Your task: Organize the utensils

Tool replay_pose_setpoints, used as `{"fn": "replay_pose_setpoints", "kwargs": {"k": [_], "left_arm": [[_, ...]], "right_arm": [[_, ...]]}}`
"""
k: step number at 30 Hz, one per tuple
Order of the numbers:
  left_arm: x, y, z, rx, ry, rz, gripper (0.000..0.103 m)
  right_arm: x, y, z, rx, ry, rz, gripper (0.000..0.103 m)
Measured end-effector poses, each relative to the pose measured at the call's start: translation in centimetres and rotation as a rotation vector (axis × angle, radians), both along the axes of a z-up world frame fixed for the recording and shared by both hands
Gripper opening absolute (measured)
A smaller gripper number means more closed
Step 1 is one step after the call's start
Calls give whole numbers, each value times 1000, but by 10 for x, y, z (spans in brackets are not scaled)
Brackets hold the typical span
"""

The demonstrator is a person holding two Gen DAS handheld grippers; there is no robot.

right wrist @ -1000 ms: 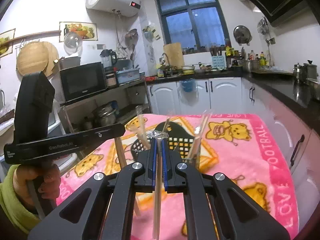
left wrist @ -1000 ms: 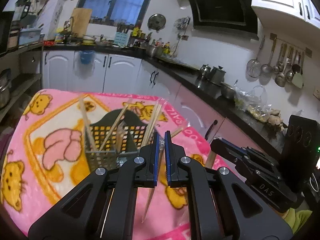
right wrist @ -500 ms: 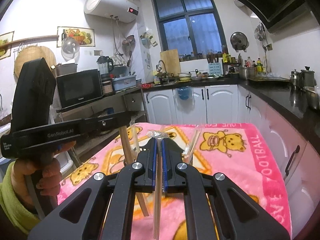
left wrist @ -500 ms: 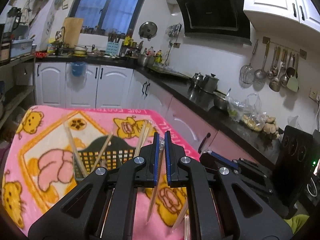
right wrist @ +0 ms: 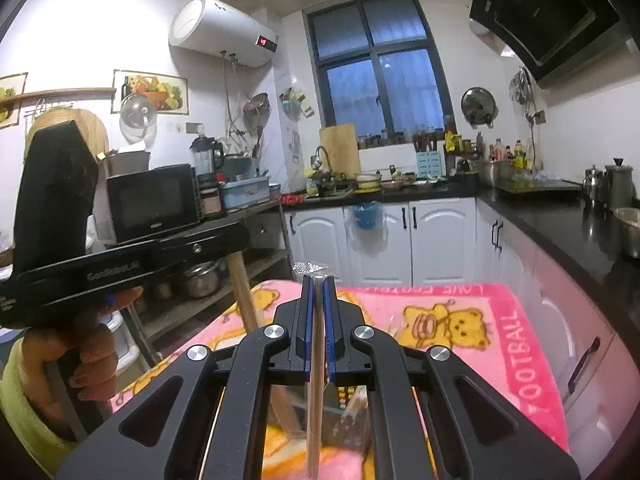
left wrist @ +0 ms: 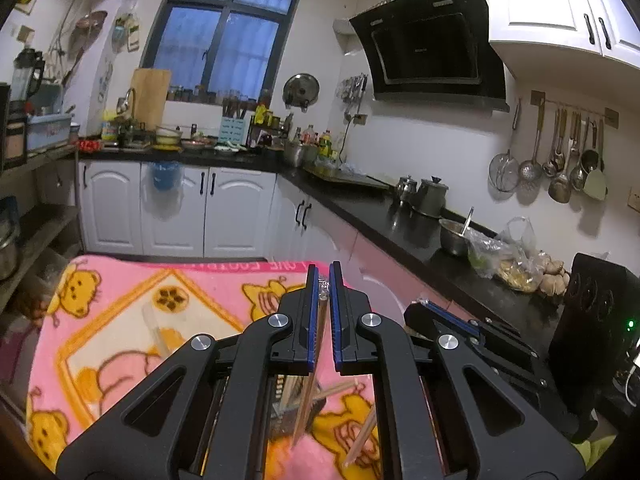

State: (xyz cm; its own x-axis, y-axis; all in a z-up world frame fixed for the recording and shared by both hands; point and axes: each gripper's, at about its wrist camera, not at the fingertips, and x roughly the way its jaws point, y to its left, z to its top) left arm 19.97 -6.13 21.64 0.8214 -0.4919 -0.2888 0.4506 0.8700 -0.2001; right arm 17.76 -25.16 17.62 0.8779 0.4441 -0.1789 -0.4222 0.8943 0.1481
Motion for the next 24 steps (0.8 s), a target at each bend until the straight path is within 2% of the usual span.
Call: {"fn": "replay_pose_setpoints", "kwargs": {"k": [14, 24], "left_arm": [[19, 1, 24, 3, -62, 48, 3], [34, 4, 11, 12, -64, 76, 3]], "right_arm": [[36, 2, 24, 21, -65, -41, 5], [75, 5, 12, 25, -53, -107, 5]]}}
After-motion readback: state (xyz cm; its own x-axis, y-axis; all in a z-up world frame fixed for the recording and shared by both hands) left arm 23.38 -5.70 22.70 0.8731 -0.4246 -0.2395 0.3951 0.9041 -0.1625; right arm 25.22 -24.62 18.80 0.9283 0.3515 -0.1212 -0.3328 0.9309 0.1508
